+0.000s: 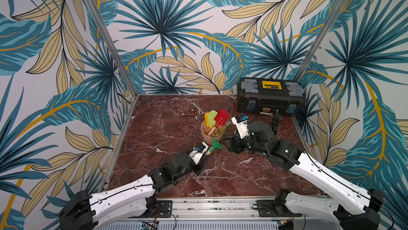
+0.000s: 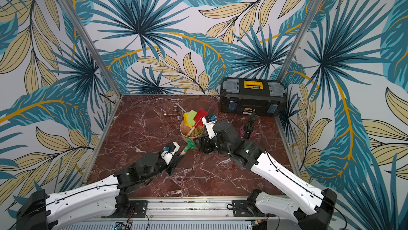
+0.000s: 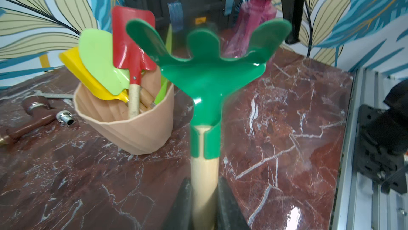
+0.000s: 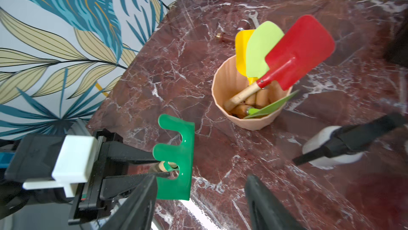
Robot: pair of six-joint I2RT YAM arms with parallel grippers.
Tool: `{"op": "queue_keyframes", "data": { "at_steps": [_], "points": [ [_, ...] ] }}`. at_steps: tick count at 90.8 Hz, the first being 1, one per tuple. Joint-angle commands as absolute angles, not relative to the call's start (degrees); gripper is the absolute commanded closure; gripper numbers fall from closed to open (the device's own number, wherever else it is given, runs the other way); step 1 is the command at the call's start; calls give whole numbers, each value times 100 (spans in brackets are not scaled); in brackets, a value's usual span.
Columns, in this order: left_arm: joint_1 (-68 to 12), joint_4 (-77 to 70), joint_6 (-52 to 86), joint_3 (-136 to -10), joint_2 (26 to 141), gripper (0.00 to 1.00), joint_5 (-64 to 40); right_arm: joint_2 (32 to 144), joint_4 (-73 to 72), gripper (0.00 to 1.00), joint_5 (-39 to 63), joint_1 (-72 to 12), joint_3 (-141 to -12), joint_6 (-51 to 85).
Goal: Organize the gardening tools
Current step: Pick up the gardening tool from the center of the board.
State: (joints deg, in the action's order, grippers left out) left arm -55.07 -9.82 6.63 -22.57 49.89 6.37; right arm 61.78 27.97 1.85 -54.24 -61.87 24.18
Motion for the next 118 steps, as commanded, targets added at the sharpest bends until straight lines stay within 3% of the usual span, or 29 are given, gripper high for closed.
{"op": "queue_keyframes", "data": {
  "at_steps": [1, 20, 47, 83, 118],
  "points": [
    [-5484, -1928, 1079, -2064, 4609, 100, 1126, 6170, 2112, 32, 775, -5405, -6018, 2628],
    [-5484, -1894, 1305, -2050, 4492, 100, 1740, 6345, 1529, 33, 1176, -5408, -5800, 2846],
    [-5490, -2165, 1658, -2097, 4565, 100, 1950, 6596, 105, 52, 844, -5546, -5296, 3454],
    [-5502, -2330, 1734, -2171, 4828, 100, 2030, 7061, -847, 53, 457, -5782, -5255, 3592],
    [-5511, -2513, 1758, -2125, 4826, 100, 1951, 7402, -1481, 71, 62, -5838, -5258, 3825]
  ]
}}
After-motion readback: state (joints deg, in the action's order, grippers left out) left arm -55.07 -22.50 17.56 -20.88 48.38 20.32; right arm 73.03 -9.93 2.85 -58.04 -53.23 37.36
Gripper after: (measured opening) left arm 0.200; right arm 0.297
